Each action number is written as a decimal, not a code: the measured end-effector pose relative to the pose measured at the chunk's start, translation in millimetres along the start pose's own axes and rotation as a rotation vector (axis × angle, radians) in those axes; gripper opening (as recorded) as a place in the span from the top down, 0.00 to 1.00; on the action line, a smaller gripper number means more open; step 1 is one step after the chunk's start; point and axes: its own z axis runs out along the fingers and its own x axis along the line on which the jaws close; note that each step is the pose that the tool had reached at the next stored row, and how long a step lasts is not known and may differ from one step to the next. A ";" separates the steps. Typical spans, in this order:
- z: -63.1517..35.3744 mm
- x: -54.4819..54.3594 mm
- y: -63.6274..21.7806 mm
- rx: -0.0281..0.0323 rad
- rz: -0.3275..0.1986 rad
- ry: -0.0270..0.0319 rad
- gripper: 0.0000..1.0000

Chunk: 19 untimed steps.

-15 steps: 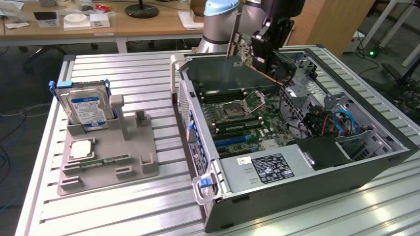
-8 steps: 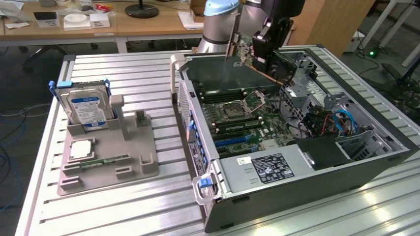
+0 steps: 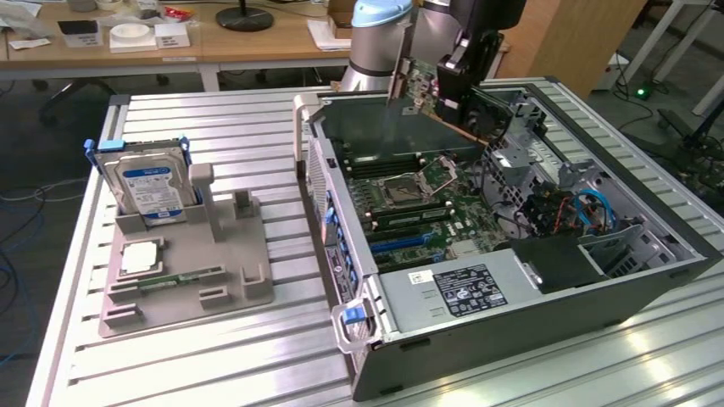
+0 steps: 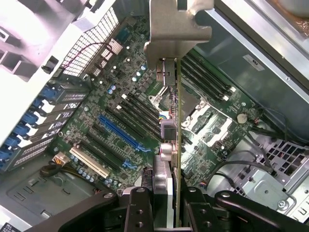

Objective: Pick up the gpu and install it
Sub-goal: 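Insert the gpu into the slot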

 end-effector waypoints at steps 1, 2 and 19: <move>0.0 0.0 0.0 -0.0001 -0.005 -0.0003 0.72; 0.0 0.0 0.0 -0.0001 -0.011 -0.0004 0.72; 0.0 0.1 0.0 -0.0015 -0.118 -0.0049 0.72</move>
